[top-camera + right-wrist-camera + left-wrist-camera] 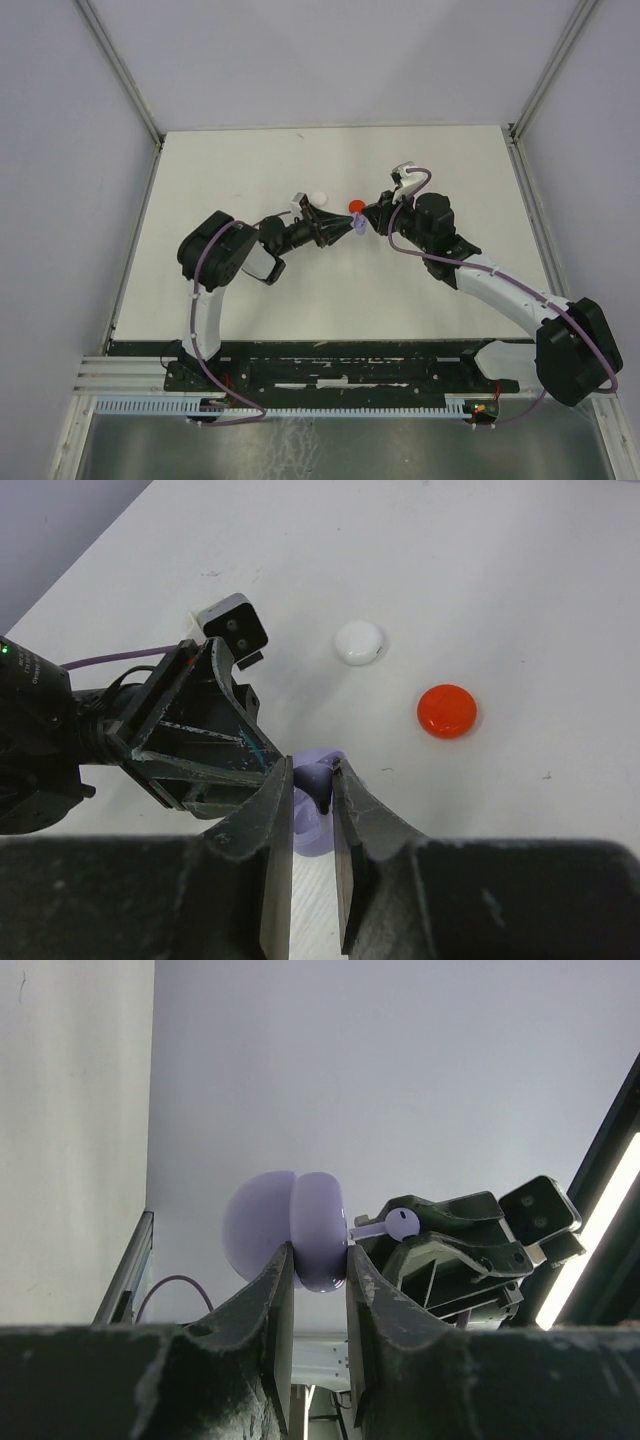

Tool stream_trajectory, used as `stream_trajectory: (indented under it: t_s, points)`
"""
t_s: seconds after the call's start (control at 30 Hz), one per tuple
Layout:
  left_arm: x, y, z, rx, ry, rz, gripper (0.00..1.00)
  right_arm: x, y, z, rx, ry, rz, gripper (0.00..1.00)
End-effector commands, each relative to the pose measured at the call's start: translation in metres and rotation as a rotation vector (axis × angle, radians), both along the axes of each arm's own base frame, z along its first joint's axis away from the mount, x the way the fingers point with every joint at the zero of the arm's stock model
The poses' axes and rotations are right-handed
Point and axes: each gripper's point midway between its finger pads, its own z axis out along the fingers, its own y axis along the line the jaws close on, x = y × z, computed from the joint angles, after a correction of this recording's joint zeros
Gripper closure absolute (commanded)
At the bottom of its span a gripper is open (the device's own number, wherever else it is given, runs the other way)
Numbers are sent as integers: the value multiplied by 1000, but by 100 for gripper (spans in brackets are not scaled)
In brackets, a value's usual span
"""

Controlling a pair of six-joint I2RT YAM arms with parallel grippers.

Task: Insert the wireless bluetooth earbuds into the charging case
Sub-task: Place the earbud in the charging case.

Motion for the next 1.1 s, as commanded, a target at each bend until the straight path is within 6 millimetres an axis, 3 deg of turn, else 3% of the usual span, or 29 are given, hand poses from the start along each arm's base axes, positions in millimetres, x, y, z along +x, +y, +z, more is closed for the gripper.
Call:
stream_trajectory:
  t_s: [0.0,0.4,1.07]
  points:
    - [0,-5,29,-97,-57,0,97,-1,5,25,41,-83,28,83]
    - [2,-11,43,-94,-90,-8,97,0,7,11,-1,-78,35,84]
    - [-8,-13,54,-101,-120,-28,97,0,7,5,-18,-80,39,85]
